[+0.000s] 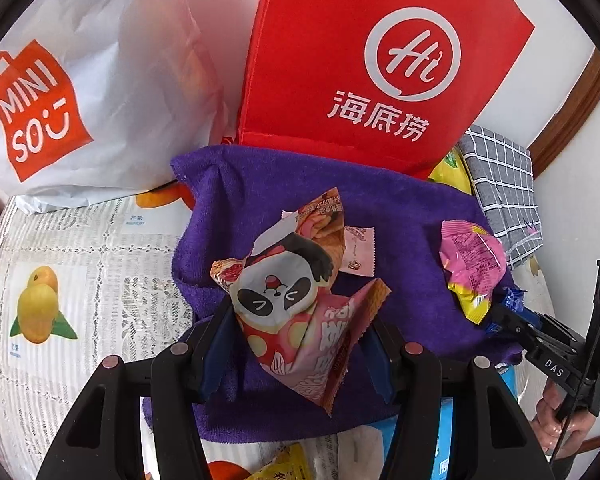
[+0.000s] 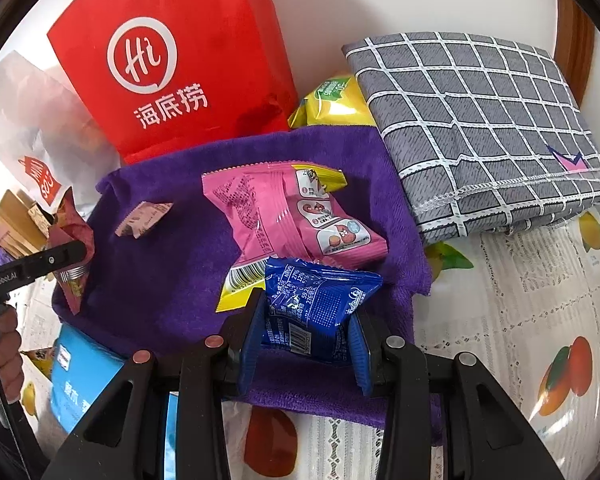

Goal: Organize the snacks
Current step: 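Lower both held bags onto the purple towel and open both tools, then move both open tools back to the snack pile beside the tissue box, then grasp the pink pastry packet with the right tool and lift it, then grasp the red snack packet with the left tool while the right tool holds the pink packet, then lift the red packet and pink packet and carry both toward the purple towel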

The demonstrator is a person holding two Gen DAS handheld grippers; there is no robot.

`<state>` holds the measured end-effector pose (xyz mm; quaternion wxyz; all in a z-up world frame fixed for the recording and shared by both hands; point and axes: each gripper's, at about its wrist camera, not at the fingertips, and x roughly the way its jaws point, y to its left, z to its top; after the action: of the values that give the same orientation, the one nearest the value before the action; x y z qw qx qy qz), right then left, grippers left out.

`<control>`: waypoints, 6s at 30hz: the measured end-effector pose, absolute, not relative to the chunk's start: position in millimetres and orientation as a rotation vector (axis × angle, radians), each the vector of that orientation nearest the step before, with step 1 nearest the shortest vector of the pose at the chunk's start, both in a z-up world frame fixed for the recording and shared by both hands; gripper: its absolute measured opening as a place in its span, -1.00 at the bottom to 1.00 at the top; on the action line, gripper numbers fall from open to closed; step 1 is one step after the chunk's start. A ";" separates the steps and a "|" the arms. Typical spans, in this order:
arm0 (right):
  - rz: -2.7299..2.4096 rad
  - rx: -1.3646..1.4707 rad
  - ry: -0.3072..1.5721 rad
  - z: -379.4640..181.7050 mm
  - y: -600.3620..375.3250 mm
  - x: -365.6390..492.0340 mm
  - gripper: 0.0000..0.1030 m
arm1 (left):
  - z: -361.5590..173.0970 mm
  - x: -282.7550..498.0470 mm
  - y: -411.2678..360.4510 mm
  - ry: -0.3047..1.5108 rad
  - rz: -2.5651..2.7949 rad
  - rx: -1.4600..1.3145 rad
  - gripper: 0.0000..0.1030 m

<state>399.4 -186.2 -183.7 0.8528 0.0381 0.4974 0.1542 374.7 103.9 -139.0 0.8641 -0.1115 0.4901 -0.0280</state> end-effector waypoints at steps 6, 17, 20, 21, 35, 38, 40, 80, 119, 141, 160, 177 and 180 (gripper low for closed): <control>0.327 0.066 1.058 -189.1 -183.5 400.3 -0.24 | -147.6 380.3 103.0 1.055 -0.054 -0.228 0.09; 0.325 0.061 1.055 -189.6 -182.9 401.1 -0.23 | -150.1 384.4 97.3 1.065 -0.035 -0.194 0.09; 0.327 0.054 1.051 -188.7 -182.1 400.1 -0.23 | -151.9 385.9 96.0 1.076 -0.028 -0.181 0.09; 0.327 0.050 1.048 -188.2 -182.0 399.7 -0.23 | -152.3 386.2 95.8 1.078 -0.027 -0.181 0.09; 0.332 0.030 1.020 -176.8 -180.8 392.9 -0.01 | -136.9 371.0 98.5 1.061 -0.021 -0.167 0.32; 0.312 0.016 0.999 -166.5 -185.2 386.2 0.00 | -127.3 357.8 105.1 1.046 -0.009 -0.171 0.32; 0.305 0.020 0.982 -157.8 -188.8 380.4 0.02 | -119.8 347.9 110.4 1.031 0.000 -0.178 0.32; 0.472 -0.074 0.998 -149.1 -156.1 177.9 0.02 | -101.3 166.0 120.8 0.975 -0.082 -0.327 0.32; 0.431 -0.136 1.055 -184.8 -172.9 159.7 -0.29 | -121.9 154.6 107.9 1.017 -0.105 -0.301 0.32; 0.221 0.017 1.001 -193.7 -255.6 177.0 -0.28 | -156.8 171.0 68.1 1.073 -0.097 -0.152 0.28; 0.215 0.006 0.971 -197.4 -253.5 176.1 -0.27 | -170.9 179.4 46.8 1.094 -0.111 -0.077 0.09; 0.226 0.006 0.949 -173.1 -253.2 169.1 -0.30 | -158.5 164.4 45.9 1.066 -0.102 -0.065 -0.30; 0.241 0.002 0.936 -164.6 -247.6 164.7 -0.30 | -152.3 157.0 48.6 1.060 -0.104 -0.081 -0.30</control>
<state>164.6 -247.6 -164.6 0.8855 0.0010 0.4499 0.1157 157.0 48.6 -152.3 0.8608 -0.0385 0.5050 -0.0498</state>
